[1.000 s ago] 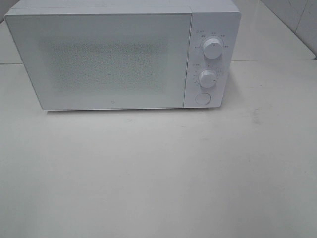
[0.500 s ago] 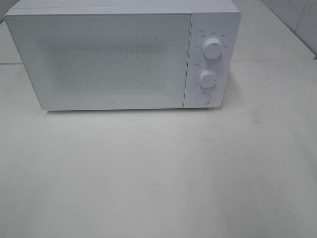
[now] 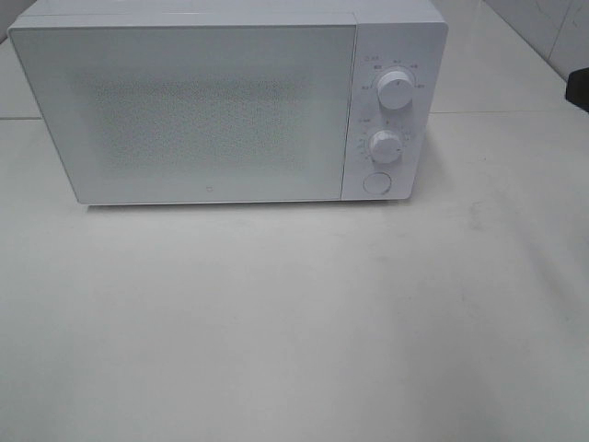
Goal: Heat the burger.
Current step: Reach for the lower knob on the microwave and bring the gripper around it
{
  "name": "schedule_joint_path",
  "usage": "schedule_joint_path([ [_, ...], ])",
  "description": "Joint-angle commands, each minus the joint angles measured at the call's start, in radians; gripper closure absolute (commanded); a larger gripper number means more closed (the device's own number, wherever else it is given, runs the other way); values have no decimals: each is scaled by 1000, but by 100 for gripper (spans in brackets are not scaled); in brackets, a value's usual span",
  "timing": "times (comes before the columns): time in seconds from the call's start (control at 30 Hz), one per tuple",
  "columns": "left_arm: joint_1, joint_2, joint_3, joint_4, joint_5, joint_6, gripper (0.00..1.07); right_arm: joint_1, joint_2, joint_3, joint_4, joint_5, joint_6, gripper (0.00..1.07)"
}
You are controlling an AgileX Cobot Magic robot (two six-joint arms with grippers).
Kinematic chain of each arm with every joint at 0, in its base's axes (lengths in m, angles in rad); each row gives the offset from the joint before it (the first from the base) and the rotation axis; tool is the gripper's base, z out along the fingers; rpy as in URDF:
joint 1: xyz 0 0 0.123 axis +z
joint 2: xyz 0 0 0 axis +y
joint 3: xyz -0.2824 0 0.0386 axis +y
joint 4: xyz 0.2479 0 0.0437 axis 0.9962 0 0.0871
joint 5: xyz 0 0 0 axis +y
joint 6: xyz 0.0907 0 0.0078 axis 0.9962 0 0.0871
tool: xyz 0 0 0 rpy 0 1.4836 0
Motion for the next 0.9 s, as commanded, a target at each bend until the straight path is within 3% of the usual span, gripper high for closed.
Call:
schedule_joint_path([
  [0.03, 1, -23, 3, -8, -13, -3, 6, -4, 70, -6, -2, -102, 10, 32],
  [0.13, 1, -23, 3, -8, -13, -3, 6, -4, 88, 1, -2, -135, 10, 32],
  [0.27, 1, -23, 3, -8, -13, -3, 6, -4, 144, 105, -2, -399, 10, 32],
  [0.43, 1, -23, 3, -8, -13, -3, 6, -4, 187, 170, 25, -515, 3, 32],
  [0.5, 1, -23, 3, -8, -13, -3, 6, -4, 229, 216, 148, -592, -94, 32],
  [0.6, 1, -23, 3, -8, -13, -3, 6, -3, 242, 226, 181, -614, -118, 32],
  [0.67, 1, -23, 3, -8, -13, -3, 6, 77, 304, 256, 345, -736, -246, 32],
  [0.9, 1, -23, 3, -8, -13, -3, 6, 259, 393, 258, 485, -867, -368, 32],
])
